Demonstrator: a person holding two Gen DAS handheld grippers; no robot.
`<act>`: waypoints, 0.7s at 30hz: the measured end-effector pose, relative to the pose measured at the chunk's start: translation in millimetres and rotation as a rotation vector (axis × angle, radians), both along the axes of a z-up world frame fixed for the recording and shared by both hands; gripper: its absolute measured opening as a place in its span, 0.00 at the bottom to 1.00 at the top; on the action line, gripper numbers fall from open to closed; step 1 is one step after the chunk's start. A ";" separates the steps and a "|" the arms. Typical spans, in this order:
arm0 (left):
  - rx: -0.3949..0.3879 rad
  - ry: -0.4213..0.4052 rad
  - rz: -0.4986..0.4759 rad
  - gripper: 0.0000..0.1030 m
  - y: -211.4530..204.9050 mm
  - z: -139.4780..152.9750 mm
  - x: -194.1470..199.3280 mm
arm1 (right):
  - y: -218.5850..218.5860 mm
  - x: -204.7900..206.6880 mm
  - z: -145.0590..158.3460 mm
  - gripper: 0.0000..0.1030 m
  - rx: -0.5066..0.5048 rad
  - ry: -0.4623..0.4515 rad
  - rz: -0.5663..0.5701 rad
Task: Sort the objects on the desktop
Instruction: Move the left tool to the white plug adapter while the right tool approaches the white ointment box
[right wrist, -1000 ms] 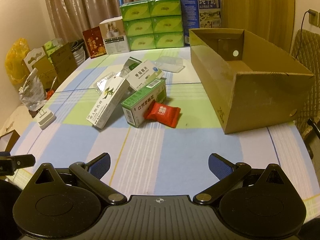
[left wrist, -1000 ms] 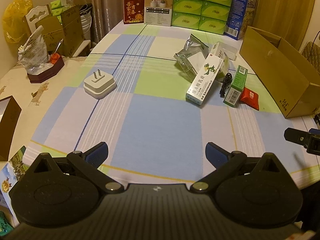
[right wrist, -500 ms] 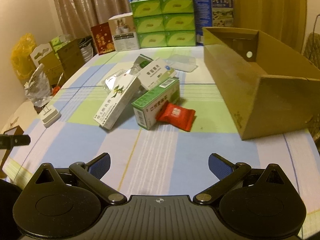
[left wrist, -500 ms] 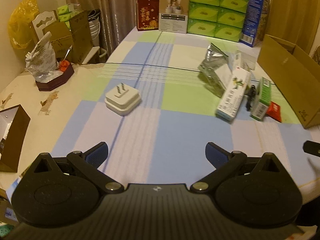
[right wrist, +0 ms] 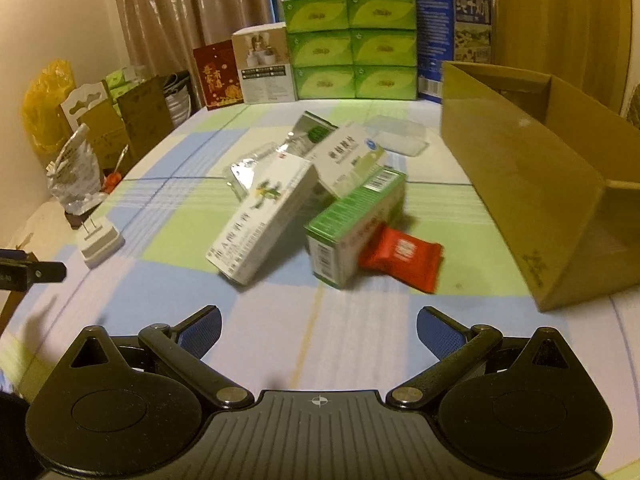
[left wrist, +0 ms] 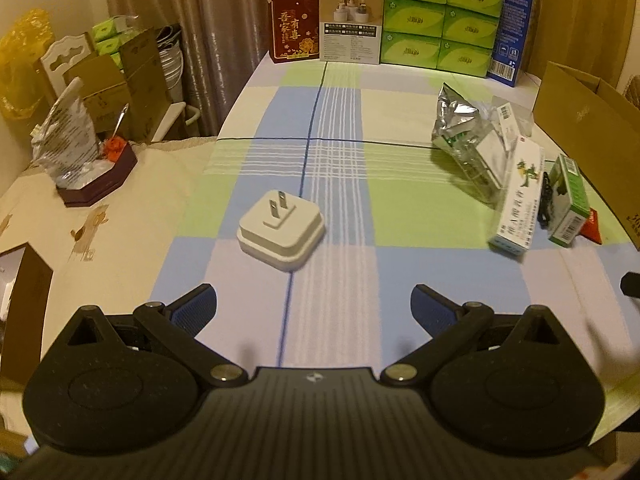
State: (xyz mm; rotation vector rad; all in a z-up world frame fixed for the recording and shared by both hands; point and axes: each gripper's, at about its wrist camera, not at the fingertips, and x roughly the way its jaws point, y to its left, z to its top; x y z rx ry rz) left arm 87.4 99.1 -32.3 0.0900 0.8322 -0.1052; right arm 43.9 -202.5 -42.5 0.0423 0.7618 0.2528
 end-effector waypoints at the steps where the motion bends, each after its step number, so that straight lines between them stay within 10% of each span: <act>1: 0.000 -0.001 -0.012 0.99 3.2 -1.7 3.9 | 5.3 2.4 -0.4 0.98 0.001 -0.001 0.002; 21: 0.031 -0.003 -0.318 0.91 35.9 -40.0 80.7 | 89.8 54.1 -30.1 0.90 -0.041 0.013 -0.002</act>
